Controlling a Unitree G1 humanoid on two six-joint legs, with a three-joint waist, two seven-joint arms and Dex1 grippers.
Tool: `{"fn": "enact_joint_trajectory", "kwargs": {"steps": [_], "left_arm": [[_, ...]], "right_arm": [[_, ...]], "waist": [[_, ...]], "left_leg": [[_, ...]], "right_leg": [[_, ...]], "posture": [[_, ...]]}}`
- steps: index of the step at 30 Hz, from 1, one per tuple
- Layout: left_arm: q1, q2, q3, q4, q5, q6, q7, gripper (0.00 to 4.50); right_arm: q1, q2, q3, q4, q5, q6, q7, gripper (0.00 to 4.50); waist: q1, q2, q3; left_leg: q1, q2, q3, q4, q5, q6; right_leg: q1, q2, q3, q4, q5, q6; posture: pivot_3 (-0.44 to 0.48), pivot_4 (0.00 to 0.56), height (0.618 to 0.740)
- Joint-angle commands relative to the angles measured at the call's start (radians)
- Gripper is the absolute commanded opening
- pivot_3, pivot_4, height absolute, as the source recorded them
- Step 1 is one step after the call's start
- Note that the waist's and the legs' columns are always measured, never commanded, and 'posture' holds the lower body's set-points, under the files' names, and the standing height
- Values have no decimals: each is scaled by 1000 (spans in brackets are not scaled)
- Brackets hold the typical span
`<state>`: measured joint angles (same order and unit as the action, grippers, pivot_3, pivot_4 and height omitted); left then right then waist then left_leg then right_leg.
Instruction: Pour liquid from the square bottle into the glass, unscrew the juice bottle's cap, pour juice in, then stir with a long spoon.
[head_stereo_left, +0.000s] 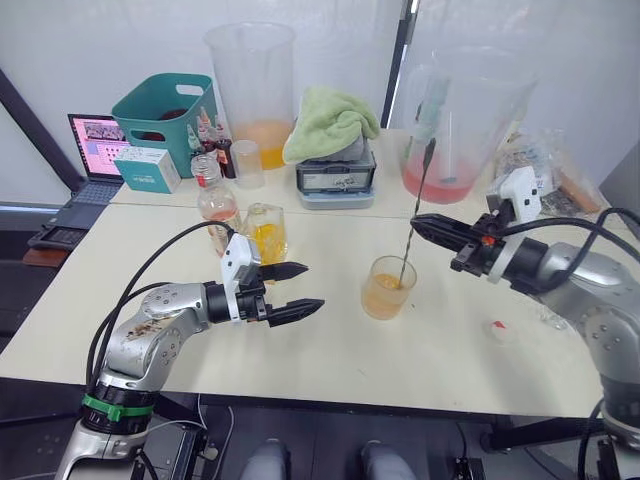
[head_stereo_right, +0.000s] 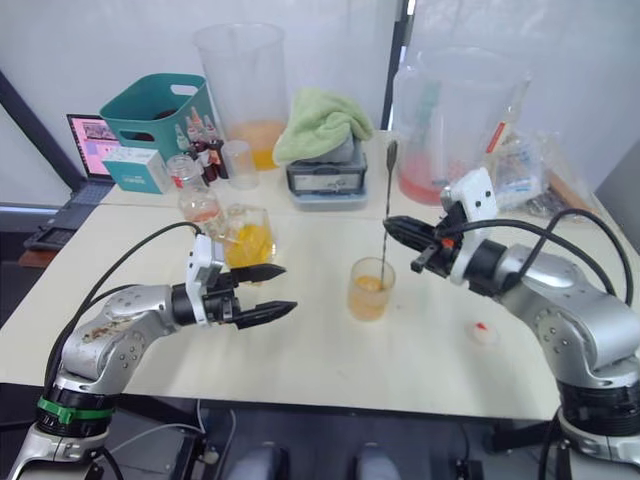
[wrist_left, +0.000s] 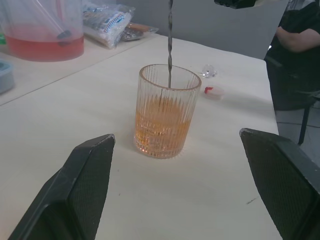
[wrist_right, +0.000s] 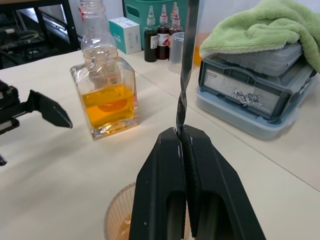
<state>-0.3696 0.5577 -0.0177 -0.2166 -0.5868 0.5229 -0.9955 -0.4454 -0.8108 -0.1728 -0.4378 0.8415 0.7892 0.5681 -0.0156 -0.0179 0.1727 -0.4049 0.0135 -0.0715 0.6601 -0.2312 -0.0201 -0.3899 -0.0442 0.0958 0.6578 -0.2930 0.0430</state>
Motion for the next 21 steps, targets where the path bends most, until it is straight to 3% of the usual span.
{"fn": "enact_joint_trajectory", "kwargs": {"steps": [1,12,17,21], "left_arm": [[-18,-5,6,-7,1,-24,-7,4241],[-32,-8,4,0,10,-24,-5,4241],[-36,-9,4,6,14,-27,-8,4241],[-39,-12,3,15,18,-32,-8,4241]], "right_arm": [[-16,24,-38,-48,70,39,-16,0],[-49,173,-15,62,-84,-84,-87,0],[-38,154,-29,70,-125,-100,-66,0],[-18,111,-61,8,-44,-34,-14,0]], "waist": [[-1,0,0],[-1,0,0],[-1,0,0],[2,0,0]], "left_leg": [[0,0,0,0,0,0],[0,-1,0,0,0,0],[0,-1,0,0,0,0],[0,-1,-1,0,0,0]], "right_leg": [[0,0,0,0,0,0],[0,0,0,1,0,0],[0,0,0,3,0,0],[0,-1,0,4,0,0]], "posture": [[0,150,740],[0,150,740],[0,150,740],[0,150,740]]}}
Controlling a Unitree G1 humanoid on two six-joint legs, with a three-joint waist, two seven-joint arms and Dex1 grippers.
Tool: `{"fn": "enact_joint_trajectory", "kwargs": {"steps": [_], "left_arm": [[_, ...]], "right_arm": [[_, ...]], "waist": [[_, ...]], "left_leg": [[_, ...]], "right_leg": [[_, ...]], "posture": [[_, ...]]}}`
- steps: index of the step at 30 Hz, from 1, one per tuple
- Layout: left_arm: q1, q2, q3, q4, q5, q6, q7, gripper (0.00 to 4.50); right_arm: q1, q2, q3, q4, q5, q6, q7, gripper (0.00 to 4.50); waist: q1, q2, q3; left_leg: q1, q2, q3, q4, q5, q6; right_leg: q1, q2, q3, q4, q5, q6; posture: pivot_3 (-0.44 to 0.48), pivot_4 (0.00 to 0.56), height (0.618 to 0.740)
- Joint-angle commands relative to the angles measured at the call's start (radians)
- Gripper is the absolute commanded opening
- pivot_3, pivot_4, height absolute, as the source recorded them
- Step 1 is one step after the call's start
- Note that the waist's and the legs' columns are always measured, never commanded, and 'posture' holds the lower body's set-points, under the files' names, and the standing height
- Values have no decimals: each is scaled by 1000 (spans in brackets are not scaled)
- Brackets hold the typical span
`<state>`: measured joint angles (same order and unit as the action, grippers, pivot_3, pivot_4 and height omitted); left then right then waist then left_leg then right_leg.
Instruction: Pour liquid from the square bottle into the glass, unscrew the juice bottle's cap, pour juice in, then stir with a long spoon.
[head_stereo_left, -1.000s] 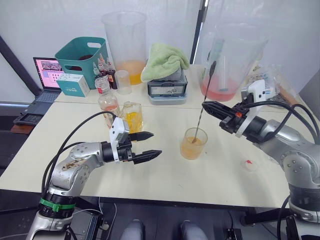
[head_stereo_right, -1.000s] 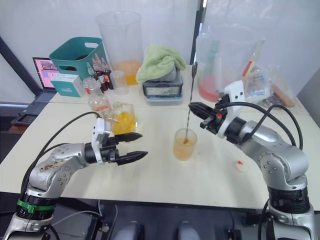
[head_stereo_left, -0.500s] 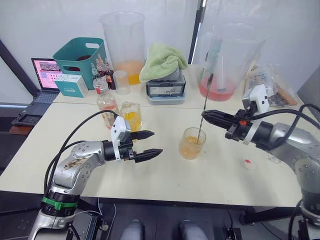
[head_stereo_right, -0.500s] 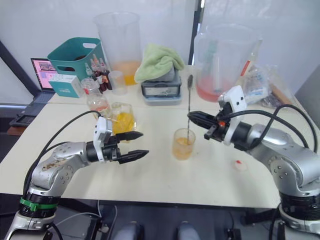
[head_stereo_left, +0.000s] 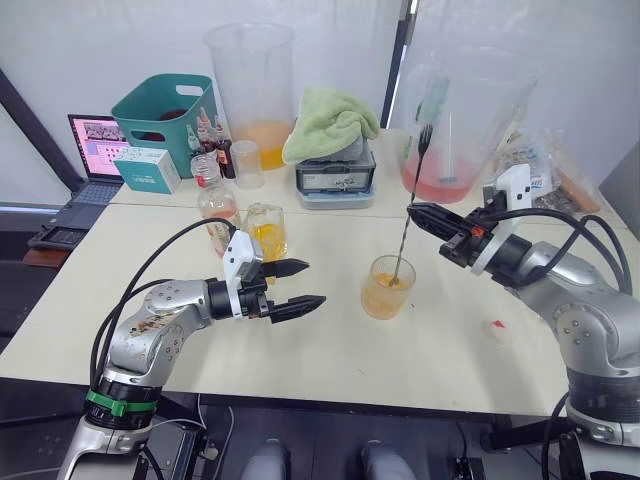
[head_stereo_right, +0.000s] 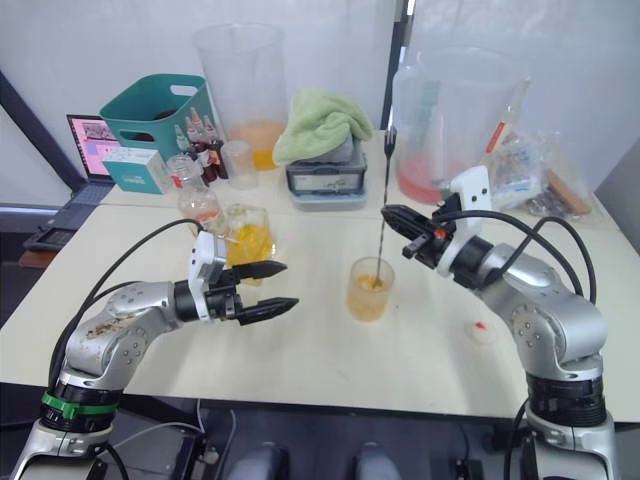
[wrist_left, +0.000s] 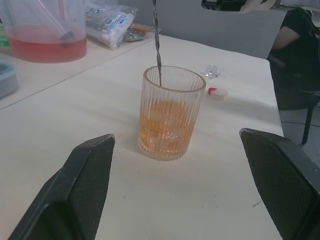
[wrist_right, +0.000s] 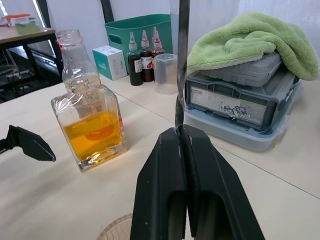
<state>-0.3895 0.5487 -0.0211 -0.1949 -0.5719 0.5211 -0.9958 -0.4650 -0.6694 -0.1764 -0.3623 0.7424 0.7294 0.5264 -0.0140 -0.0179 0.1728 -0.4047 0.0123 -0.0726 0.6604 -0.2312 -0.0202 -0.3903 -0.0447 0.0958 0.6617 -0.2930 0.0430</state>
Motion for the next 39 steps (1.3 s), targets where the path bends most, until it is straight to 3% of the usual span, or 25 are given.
{"fn": "enact_joint_trajectory", "kwargs": {"steps": [1,10,16,25,31,35,39], "left_arm": [[-21,-4,6,-5,4,-31,-8,4241],[-32,-8,7,0,9,-30,-9,4241],[-41,-11,4,7,14,-32,-6,4241],[-48,-9,8,14,17,-36,-8,4241],[-40,-11,5,5,17,-36,-5,4241],[-36,-11,6,1,16,-35,-4,4241],[-39,-10,6,0,16,-33,-4,4241]], "right_arm": [[3,-32,-63,-83,84,40,32,0],[-17,41,-32,-149,195,98,-24,0],[-26,119,-3,-48,37,-39,-46,0],[6,70,5,-15,-66,-78,25,0],[27,-3,-31,-123,109,63,80,0],[5,30,-32,-124,142,74,41,0],[1,86,-1,-64,42,1,-4,0]], "waist": [[0,0,0],[-5,0,0],[-6,0,0],[-5,0,0],[-3,0,0],[-7,0,0],[-7,0,0]], "left_leg": [[0,0,0,0,0,0],[0,1,0,0,0,0],[1,0,0,0,0,0],[0,0,-1,0,0,0],[0,0,-1,0,0,0],[1,1,-1,0,0,0],[1,0,-1,0,0,0]], "right_leg": [[0,0,0,0,0,0],[0,1,-1,1,0,0],[0,1,-1,1,0,0],[-1,0,-1,2,0,0],[0,0,-1,1,0,0],[0,1,-1,1,0,0],[0,1,-1,2,0,0]], "posture": [[0,150,740],[0,150,740],[0,150,740],[0,150,740],[0,150,740],[0,150,740],[0,150,740]]}}
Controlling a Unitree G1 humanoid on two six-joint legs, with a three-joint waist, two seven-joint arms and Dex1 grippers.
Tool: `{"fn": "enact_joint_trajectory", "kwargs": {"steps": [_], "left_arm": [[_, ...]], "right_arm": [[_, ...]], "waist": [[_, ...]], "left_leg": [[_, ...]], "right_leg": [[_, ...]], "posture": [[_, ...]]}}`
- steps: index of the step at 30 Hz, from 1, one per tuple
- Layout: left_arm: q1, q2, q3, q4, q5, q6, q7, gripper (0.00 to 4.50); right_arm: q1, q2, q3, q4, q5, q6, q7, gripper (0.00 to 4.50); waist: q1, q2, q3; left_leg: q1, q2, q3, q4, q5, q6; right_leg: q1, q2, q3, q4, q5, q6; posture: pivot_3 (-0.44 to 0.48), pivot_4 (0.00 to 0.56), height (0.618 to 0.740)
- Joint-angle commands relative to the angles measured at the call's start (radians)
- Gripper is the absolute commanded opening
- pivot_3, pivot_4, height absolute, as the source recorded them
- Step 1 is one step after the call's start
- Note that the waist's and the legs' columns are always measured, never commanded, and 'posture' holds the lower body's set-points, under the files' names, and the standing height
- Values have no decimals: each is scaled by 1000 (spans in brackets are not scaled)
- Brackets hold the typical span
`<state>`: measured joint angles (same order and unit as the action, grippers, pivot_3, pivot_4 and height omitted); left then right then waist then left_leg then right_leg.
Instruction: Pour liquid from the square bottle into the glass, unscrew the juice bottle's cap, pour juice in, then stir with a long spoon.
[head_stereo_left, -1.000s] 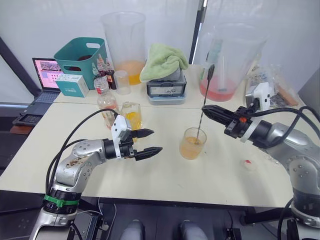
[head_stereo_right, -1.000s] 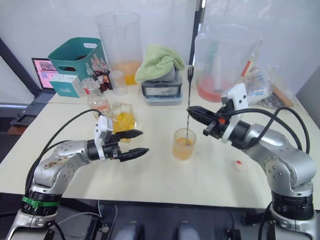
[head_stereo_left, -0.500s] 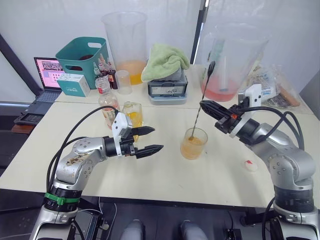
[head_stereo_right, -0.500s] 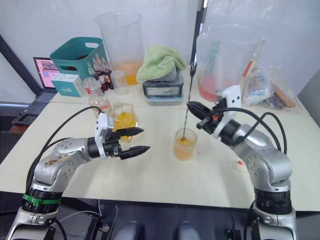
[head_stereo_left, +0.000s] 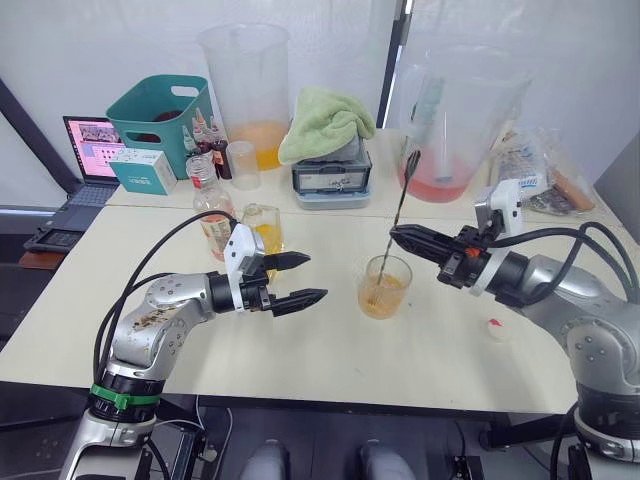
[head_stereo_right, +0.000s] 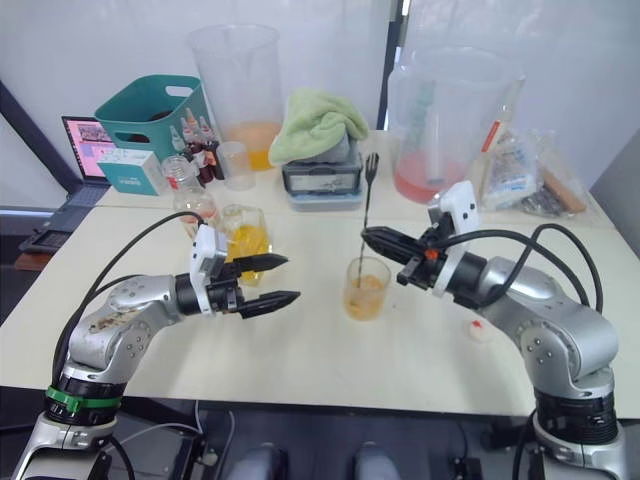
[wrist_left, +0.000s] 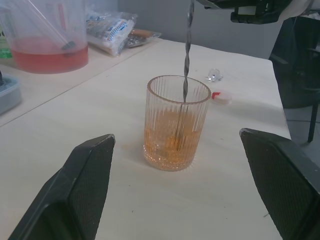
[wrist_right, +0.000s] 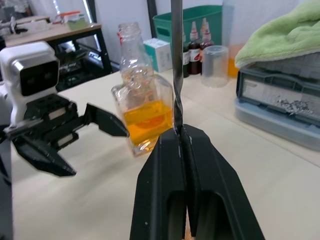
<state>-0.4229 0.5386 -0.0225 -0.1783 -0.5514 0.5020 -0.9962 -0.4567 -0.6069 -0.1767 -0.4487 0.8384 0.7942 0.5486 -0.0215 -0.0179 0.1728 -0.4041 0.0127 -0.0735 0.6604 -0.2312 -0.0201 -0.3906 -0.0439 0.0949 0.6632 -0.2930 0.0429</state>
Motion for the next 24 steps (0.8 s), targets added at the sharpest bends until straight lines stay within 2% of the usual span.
{"fn": "enact_joint_trajectory", "kwargs": {"steps": [1,6,12,17,24], "left_arm": [[-8,0,7,-15,-4,-14,-3,4241],[-11,4,7,-10,-4,-15,-8,4241],[-9,4,3,-5,0,-19,-14,4241],[-4,3,-1,-4,4,-23,-18,4241],[-9,-1,-5,6,11,-24,-22,4241]], "right_arm": [[-6,35,4,44,-89,-89,-38,0],[6,18,-10,75,-157,-127,-29,0],[55,-66,-56,-18,-17,-20,57,0],[21,-26,-111,-29,65,-8,-9,0],[-10,-11,-134,15,30,-35,-70,0]], "waist": [[0,0,0],[5,0,0],[4,0,0],[-1,0,0],[2,0,0]], "left_leg": [[0,0,0,0,0,0],[0,-1,0,0,0,0],[0,-1,0,0,0,0],[0,0,0,0,0,0],[0,-1,0,0,0,0]], "right_leg": [[0,0,0,0,0,0],[0,-1,0,0,0,0],[0,-1,0,0,0,0],[0,0,0,0,0,0],[0,0,0,0,0,0]], "posture": [[0,150,740],[0,150,740],[0,150,740],[0,150,740],[0,150,740]]}}
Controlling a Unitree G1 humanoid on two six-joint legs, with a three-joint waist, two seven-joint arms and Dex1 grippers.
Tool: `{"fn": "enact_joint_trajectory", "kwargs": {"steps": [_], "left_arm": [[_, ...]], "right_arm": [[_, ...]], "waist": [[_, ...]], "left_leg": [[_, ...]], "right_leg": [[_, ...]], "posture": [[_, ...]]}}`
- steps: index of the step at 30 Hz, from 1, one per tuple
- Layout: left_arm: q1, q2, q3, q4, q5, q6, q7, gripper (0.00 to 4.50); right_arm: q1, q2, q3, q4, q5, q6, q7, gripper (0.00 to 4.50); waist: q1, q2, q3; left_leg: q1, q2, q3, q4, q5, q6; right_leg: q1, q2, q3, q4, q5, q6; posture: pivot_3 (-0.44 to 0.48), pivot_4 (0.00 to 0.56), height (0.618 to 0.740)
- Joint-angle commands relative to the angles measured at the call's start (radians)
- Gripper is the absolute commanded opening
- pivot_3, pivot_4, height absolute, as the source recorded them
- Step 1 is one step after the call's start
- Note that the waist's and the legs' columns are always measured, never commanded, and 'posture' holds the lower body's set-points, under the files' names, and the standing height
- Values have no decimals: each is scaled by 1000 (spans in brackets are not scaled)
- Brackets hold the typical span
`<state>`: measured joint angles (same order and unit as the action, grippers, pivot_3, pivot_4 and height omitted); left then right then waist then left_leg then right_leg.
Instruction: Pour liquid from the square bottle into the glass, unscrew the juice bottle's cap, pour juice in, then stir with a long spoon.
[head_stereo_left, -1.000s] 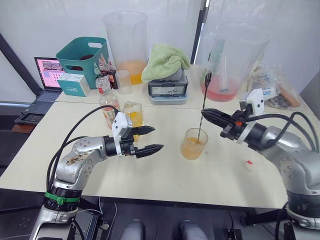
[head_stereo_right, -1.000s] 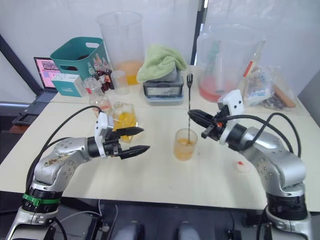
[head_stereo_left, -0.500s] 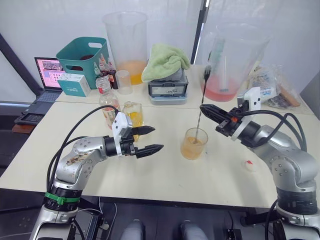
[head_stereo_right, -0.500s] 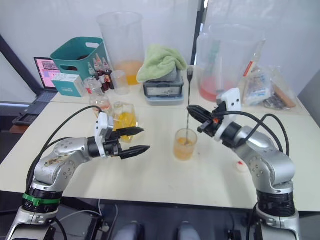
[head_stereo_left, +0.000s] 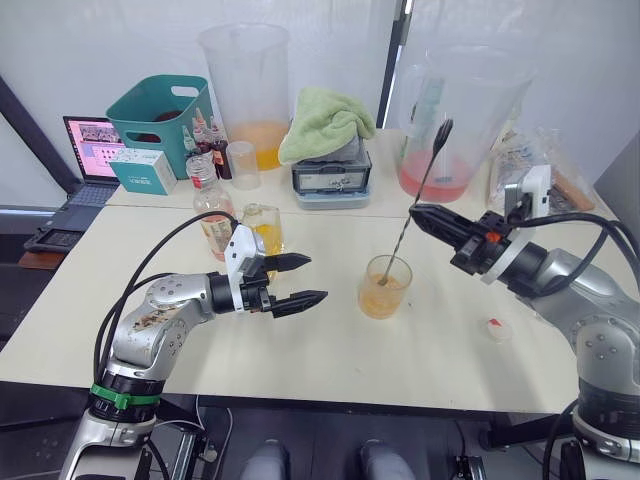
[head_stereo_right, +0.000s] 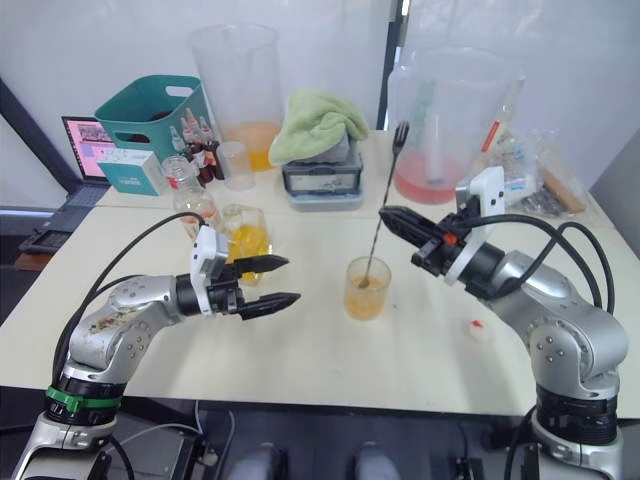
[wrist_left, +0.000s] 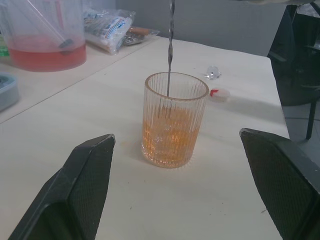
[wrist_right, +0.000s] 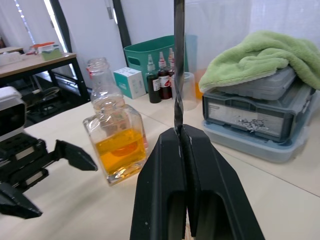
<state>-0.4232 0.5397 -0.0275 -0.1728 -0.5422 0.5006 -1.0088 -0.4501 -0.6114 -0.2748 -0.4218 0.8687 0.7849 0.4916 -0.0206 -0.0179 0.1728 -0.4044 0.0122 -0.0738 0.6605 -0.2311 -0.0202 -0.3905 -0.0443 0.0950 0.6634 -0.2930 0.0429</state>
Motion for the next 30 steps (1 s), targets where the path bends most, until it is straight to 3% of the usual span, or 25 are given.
{"fn": "enact_joint_trajectory", "kwargs": {"steps": [1,17,30], "left_arm": [[-9,-1,-1,2,3,-24,-12,4241],[8,-13,18,-5,-8,-47,-13,4241],[0,-27,28,12,-17,-35,11,4241]], "right_arm": [[-17,-7,-39,-13,4,-25,-15,0],[-50,-73,-184,-17,249,65,-115,0],[18,-181,-314,-8,388,105,-217,0]], "waist": [[2,0,0],[2,0,0],[4,0,0]], "left_leg": [[0,0,0,0,0,0],[0,0,0,0,0,0],[0,0,0,0,0,0]], "right_leg": [[0,0,0,0,0,0],[0,0,0,0,0,0],[0,0,0,0,0,0]], "posture": [[0,150,740],[0,150,740],[0,150,740]]}}
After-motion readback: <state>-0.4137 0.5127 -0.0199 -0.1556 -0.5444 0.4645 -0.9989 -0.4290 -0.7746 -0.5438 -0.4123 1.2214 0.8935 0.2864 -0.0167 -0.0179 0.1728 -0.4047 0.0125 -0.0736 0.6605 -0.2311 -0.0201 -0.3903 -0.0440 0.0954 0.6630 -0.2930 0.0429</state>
